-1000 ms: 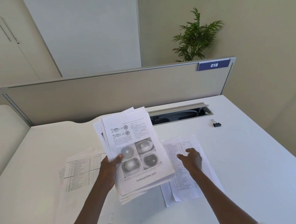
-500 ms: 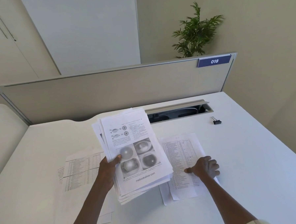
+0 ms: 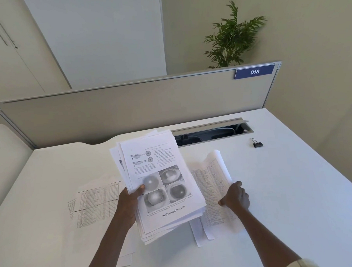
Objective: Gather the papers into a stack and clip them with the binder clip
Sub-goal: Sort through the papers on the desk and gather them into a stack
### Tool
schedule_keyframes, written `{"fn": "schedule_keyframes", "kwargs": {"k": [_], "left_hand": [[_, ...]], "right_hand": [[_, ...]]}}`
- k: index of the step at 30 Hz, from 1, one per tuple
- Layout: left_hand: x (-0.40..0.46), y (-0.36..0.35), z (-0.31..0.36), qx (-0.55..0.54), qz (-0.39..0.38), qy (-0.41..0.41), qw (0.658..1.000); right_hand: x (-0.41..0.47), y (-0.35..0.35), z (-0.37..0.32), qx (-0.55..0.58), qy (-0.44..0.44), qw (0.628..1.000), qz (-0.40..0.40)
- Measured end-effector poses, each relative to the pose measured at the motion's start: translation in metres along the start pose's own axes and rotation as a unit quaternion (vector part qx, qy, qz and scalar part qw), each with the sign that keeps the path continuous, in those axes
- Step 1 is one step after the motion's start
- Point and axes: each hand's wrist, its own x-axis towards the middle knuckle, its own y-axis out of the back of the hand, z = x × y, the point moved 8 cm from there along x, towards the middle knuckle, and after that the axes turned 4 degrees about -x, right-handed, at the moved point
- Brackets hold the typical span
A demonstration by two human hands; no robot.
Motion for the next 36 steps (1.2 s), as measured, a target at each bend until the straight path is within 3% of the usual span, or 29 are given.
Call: {"fn": "schedule_keyframes", "kwargs": {"k": [7, 16, 27, 30, 33, 36], "left_hand": [[-0.003, -0.003, 0.006, 0.004, -0.004, -0.008, 1.0], [0.005, 0.032, 0.002, 0.034, 0.078, -0.008, 0.996], [0.009, 0.051, 0.001, 0.086, 0.14, -0.023, 0.986], [0.008, 0.048, 0.0, 0.088, 0.131, -0.021, 0.987], [0.007, 0.039, -0.001, 0.082, 0.113, -0.018, 0.99], [0.003, 0.023, 0.001, 0.072, 0.086, -0.009, 0.994]], "right_hand": [[-0.008, 0.001, -0.005, 0.036, 0.01, 0.999, -0.003], [-0.008, 0.017, -0.01, 0.08, 0.034, 0.996, 0.011], [-0.037, 0.101, -0.082, 0.098, 0.189, 0.974, 0.073], [-0.06, 0.119, -0.111, 0.162, 0.242, 0.956, 0.029], [-0.083, 0.125, -0.132, 0.274, 0.27, 0.92, -0.073], [-0.096, 0.113, -0.144, 0.312, 0.266, 0.899, -0.153]]}}
